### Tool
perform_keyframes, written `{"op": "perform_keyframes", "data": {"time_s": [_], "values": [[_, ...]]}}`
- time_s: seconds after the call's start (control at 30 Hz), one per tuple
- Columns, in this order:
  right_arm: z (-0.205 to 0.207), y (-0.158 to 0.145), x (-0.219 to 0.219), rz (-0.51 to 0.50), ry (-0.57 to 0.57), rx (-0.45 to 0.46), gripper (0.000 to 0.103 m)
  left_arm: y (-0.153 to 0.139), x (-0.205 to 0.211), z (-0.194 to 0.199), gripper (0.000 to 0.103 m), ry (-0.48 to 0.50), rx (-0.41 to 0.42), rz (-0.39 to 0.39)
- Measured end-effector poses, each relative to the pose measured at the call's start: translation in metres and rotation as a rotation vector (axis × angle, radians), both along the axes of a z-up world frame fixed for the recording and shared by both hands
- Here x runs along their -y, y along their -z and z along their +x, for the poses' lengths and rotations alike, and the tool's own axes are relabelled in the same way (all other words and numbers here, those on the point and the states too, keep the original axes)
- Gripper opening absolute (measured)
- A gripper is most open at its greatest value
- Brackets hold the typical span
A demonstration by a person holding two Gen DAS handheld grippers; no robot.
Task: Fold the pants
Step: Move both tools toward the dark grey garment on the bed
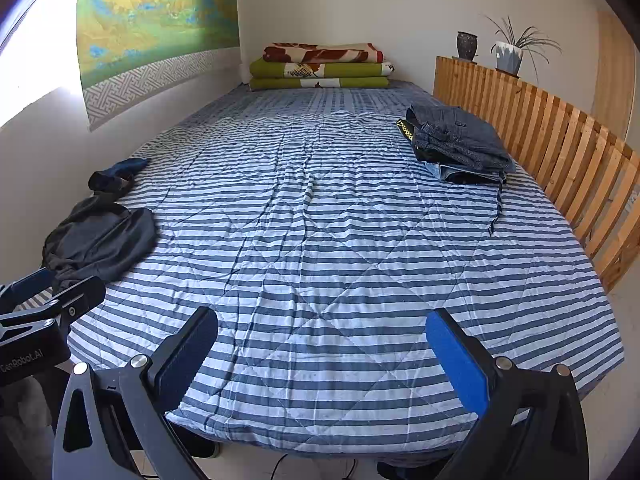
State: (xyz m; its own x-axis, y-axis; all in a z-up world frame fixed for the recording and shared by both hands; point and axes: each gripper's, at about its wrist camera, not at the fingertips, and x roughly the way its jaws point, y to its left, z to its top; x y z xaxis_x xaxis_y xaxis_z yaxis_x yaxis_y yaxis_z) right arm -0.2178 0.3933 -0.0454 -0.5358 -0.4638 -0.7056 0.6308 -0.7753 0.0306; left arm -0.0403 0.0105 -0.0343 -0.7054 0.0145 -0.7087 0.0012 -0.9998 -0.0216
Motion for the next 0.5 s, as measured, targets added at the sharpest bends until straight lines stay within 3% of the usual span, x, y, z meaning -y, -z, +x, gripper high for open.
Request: {"op": "perform_keyframes", "data": {"time_s": [0.5], "values": [[-0.009, -0.001, 0.001, -0.005, 0.025, -0.008, 0.102, -0.012, -0.003, -0.009, 0.103, 0.018, -0.014, -0.008]]}}
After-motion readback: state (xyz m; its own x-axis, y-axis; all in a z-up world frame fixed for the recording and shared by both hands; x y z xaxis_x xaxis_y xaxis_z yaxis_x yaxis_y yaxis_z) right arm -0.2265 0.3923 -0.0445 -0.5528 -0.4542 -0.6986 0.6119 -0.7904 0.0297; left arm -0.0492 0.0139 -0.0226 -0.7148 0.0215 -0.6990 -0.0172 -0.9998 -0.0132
